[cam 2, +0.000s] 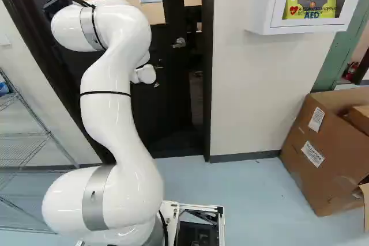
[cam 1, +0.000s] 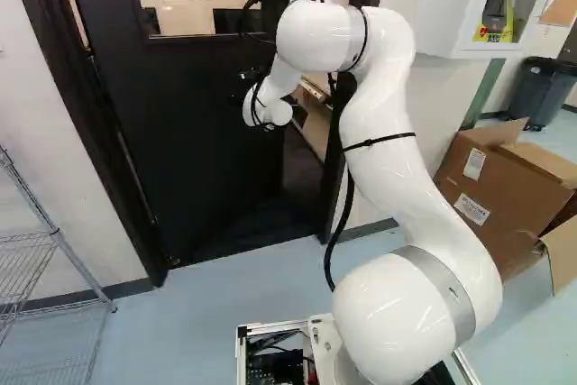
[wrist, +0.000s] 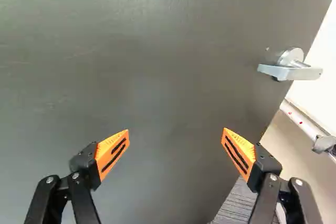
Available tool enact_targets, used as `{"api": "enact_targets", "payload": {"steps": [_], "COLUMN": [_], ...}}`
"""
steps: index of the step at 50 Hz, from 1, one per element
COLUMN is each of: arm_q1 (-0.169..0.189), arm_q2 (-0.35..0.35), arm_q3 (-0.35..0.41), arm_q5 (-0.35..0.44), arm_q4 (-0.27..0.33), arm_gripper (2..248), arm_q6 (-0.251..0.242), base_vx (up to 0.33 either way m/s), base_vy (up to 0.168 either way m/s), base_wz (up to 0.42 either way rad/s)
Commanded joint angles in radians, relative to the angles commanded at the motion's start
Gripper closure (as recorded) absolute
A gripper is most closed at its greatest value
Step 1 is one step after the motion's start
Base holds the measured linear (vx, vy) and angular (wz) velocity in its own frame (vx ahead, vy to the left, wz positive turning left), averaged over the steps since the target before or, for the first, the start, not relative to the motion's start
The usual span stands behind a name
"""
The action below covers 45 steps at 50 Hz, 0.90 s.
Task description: Open the door and move inside
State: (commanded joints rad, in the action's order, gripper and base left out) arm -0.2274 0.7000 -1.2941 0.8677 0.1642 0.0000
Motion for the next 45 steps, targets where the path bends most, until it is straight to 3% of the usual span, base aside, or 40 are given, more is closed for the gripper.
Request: {"api": "enact_targets", "payload": {"steps": [45], "arm_q1": [0.028], "arm_q2": [-0.227], "arm_q3": [0.301], "arm_q5": [0.000], "arm_q4": [0.000], "arm_gripper": [3], "arm_q6": [0.000], "base_vx": [0.000], "base_vy": [0.000], "base_wz": [0.000]}}
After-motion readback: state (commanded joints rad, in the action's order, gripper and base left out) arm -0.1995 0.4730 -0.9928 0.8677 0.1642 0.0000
